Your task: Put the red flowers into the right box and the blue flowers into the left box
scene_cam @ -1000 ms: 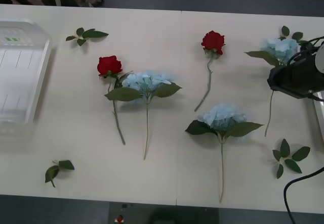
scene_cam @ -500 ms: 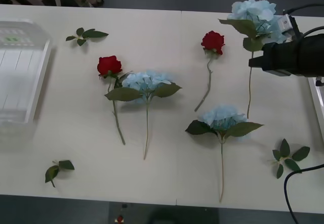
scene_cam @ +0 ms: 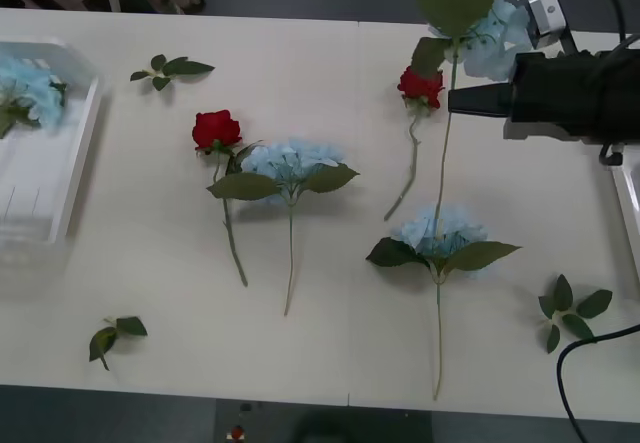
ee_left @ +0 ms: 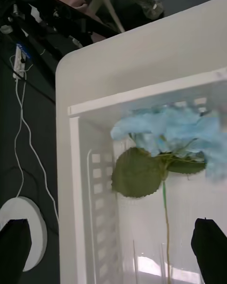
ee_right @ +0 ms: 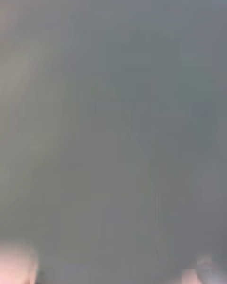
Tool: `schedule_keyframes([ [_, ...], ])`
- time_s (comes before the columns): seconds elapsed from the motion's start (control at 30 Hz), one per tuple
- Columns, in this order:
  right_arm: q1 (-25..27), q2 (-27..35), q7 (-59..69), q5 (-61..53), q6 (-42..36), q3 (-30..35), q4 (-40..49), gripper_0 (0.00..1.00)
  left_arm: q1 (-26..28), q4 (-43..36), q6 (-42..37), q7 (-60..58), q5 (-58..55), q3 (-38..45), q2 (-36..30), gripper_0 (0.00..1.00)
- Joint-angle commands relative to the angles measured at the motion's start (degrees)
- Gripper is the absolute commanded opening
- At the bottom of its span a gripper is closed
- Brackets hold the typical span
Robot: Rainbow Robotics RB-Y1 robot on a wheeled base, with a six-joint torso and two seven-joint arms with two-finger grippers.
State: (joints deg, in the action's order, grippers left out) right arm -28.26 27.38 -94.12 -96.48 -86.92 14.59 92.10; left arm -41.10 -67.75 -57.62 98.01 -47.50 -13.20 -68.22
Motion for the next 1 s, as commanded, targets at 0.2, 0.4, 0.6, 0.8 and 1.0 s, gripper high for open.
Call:
schedule_keyframes([
  [0.2, -5.7, -5.3, 2.1, -8.5, 4.1, -4.8, 1.0, 0.00, -1.0, -9.7, -12.2, 2.1, -17.3, 6.4, -1.7, 1.00],
  [0.4, -7.7, -7.6, 2.1, -12.0, 8.3, -9.3, 1.0, 0.00, 9.2, -17.3, -14.2, 1.0, -28.1, 18.7, 3.3, 1.00],
  [0.6, -9.7, -9.2, 1.2, -14.8, 12.0, -12.4, 1.0, 0.00, 21.7, -25.9, -13.8, -0.3, -39.5, 30.3, 13.2, 1.00],
  [0.8, -12.1, -10.2, -0.5, -14.8, 12.0, -12.1, 1.0, 0.00, 28.8, -39.3, -13.7, -1.1, -38.5, 33.3, 24.9, 1.00],
  [1.0, -12.3, -10.1, -9.2, -14.4, 12.1, -12.0, 1.0, 0.00, 33.4, -53.6, -13.7, -8.2, -36.7, 31.9, 37.5, 1.00],
])
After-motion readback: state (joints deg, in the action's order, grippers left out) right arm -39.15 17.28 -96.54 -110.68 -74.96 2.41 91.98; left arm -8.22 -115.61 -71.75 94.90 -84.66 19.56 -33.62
